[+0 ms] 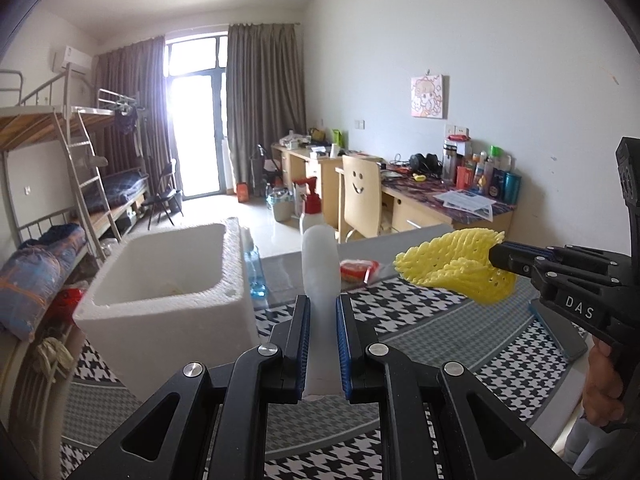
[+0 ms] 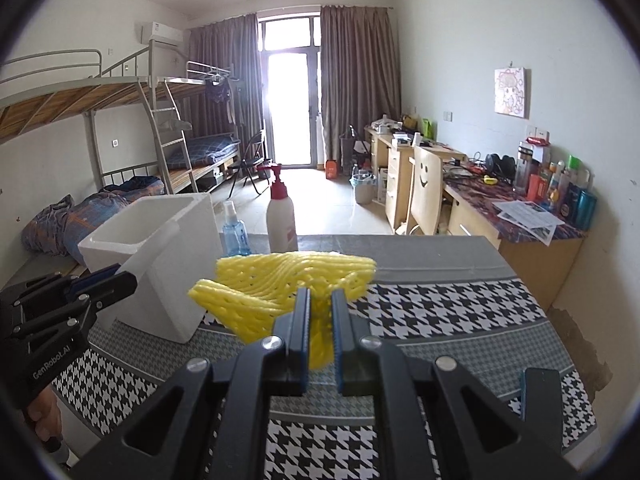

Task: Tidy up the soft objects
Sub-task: 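Carry the strip with the left tool toward the foam box while the right tool carries the mesh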

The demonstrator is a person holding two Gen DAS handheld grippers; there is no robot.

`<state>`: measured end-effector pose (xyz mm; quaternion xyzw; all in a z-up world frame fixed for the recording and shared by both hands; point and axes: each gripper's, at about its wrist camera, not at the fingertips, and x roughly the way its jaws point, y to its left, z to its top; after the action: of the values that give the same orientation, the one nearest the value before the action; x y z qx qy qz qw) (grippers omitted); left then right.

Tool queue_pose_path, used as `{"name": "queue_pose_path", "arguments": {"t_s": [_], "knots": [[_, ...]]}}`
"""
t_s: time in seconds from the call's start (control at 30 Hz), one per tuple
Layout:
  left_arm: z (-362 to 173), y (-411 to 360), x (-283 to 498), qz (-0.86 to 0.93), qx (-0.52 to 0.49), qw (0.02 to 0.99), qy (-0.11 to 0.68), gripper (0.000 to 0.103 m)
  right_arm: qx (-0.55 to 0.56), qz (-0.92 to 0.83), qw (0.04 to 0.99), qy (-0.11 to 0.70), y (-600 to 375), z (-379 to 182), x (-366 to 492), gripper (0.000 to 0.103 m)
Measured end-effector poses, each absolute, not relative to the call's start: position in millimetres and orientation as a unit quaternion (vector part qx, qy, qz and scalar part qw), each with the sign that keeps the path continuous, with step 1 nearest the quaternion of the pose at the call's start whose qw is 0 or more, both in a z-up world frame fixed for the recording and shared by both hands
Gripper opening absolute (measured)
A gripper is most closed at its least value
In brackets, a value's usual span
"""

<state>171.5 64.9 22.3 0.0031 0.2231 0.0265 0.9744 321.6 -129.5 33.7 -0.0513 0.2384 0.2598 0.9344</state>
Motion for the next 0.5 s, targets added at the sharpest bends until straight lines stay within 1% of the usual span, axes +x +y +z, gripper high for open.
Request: {"name": "queue_pose_path", "arguments": {"t_s": [0.5], "knots": [[35,95,172,0.063,-0.008,0.976,0.206,0.014,-0.072,0.285,0.928,0.227,-93,48,331,0.012]]}}
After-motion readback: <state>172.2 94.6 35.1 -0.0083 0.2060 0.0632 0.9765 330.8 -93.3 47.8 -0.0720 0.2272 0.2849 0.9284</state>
